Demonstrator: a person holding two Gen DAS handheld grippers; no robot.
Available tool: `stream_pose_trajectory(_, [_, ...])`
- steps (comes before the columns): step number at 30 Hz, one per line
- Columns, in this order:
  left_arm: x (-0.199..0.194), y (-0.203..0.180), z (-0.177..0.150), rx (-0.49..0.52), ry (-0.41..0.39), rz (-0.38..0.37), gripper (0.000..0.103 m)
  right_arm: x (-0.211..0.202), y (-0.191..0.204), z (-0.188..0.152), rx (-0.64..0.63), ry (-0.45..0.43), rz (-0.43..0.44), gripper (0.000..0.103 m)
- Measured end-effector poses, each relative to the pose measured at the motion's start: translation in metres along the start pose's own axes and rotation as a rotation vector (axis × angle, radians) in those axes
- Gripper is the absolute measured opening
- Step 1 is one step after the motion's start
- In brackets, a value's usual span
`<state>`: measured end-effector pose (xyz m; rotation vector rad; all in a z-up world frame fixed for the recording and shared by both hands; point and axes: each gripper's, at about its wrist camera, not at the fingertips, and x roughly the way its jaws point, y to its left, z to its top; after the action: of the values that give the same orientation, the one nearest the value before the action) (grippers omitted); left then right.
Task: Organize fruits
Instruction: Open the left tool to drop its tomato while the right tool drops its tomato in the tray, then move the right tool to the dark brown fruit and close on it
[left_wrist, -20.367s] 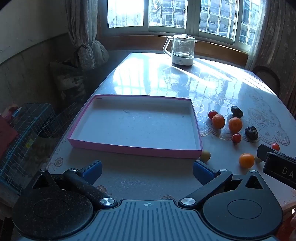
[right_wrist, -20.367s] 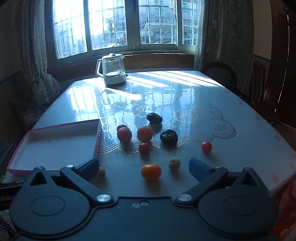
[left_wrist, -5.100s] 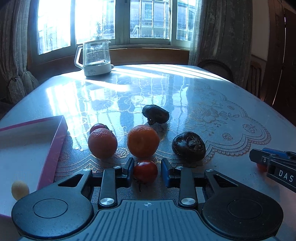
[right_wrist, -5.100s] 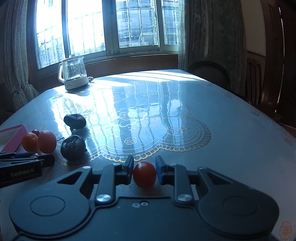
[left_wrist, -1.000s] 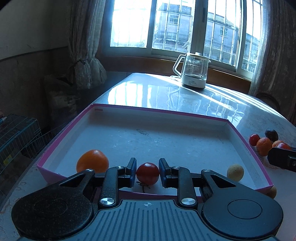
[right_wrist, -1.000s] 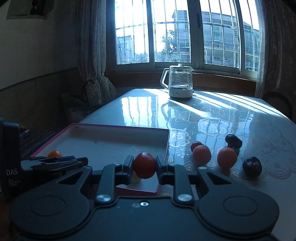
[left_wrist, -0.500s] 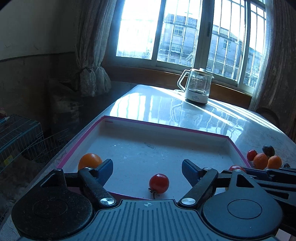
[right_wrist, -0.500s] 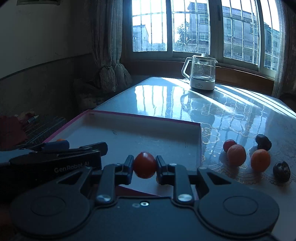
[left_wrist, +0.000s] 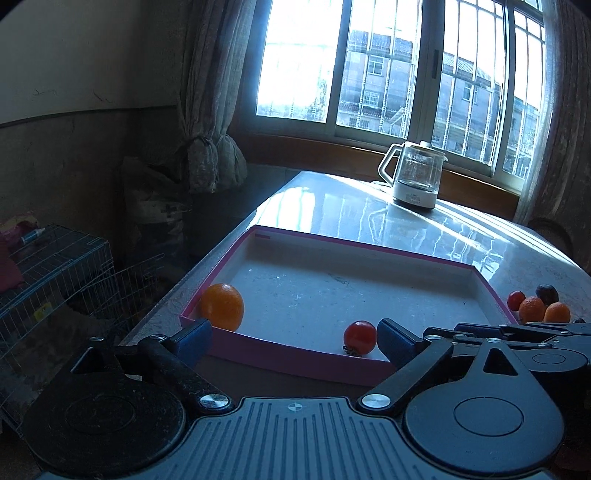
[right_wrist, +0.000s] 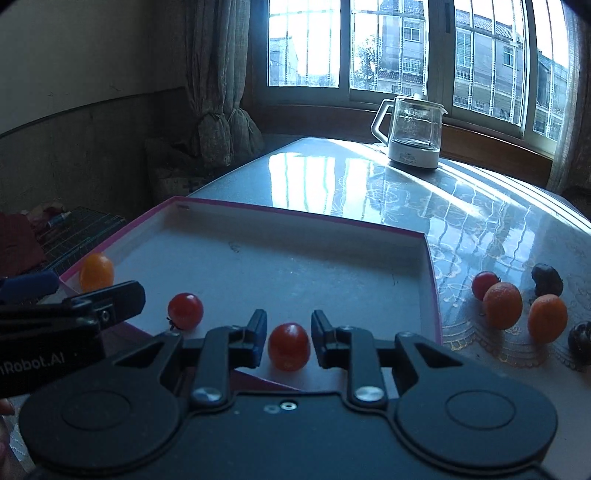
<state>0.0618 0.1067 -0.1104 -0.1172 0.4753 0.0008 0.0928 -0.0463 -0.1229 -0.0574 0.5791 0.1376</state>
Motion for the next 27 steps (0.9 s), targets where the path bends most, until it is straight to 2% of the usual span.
stream_pose_trajectory(3, [-0.009, -0.004, -0.005, -0.013, -0.005, 0.013, 0.096, -0.002, -0.005, -0.001, 0.006, -0.013, 0.008, 0.035])
stream_pose_trajectory(6, [-0.02, -0.016, -0.013, -0.003, -0.03, 0.045, 0.097, -0.014, -0.016, -0.002, 0.039, -0.07, 0.044, 0.04])
stream_pose_trajectory(10, [-0.033, -0.045, -0.026, -0.01, -0.032, 0.046, 0.098, -0.037, -0.042, -0.011, 0.048, -0.151, 0.063, 0.041])
stream_pose_trajectory(16, [-0.048, -0.115, -0.041, 0.082, -0.082, -0.033, 0.099, -0.062, -0.11, -0.018, 0.076, -0.204, -0.005, 0.041])
stream_pose_trajectory(20, [-0.051, -0.159, -0.05, 0.156, -0.083, -0.074, 0.099, -0.064, -0.154, -0.022, 0.098, -0.189, -0.067, 0.041])
stream_pose_trajectory(23, [-0.055, -0.185, -0.055, 0.201, -0.082, -0.086, 0.099, -0.064, -0.176, -0.028, 0.088, -0.178, -0.082, 0.041])
stream_pose_trajectory(27, [-0.057, -0.204, -0.06, 0.212, -0.065, -0.096, 0.099, -0.065, -0.191, -0.033, 0.053, -0.185, -0.13, 0.041])
